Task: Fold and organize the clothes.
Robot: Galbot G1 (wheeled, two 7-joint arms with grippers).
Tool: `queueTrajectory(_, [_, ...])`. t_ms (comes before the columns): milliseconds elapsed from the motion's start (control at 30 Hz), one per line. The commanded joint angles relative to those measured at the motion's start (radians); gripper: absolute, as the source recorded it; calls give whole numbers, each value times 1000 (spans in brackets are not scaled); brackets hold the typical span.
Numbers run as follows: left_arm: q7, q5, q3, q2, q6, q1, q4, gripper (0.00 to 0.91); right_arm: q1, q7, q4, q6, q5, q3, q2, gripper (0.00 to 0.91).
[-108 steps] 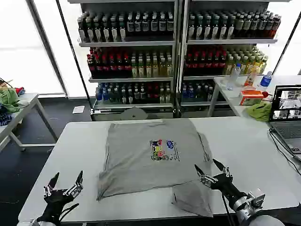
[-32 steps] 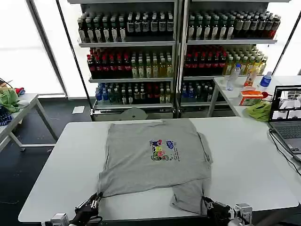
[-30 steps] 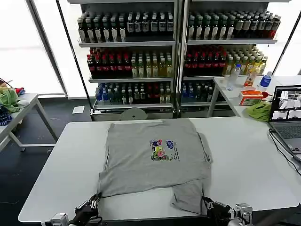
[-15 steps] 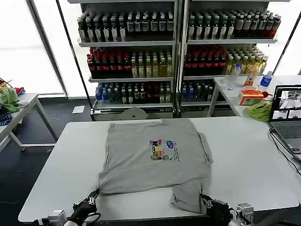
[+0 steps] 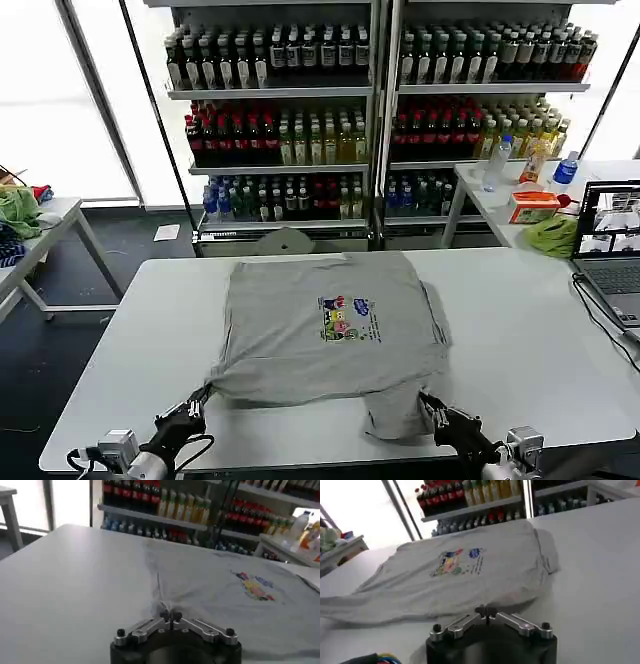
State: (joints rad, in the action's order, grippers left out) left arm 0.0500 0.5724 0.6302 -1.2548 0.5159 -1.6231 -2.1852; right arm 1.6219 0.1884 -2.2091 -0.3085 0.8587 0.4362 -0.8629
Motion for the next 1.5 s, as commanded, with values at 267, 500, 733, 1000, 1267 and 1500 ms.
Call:
queueTrajectory(267, [9, 102, -23, 58, 23, 141, 58, 10, -110, -8, 43, 32, -10, -18, -23, 0])
queueTrajectory(500, [15, 147, -58, 90, 34, 268, 165, 10, -204, -6, 107, 33, -24, -24, -45, 0])
queueTrajectory(733, [20, 178, -69, 131, 37, 354, 258, 10, -311, 0, 210, 40, -68, -55, -85, 0])
queueTrajectory(1000, [61, 246, -103, 111, 36, 465, 338, 10, -482, 4, 355, 38, -120, -138, -133, 0])
queueTrajectory(1267, [57, 247, -121, 105, 29, 549, 444, 10, -670, 3, 503, 40, -170, -234, -180, 0])
queueTrajectory(1500, [68, 286, -125, 100, 36, 586, 494, 584, -782, -6, 612, 43, -223, -293, -213, 0])
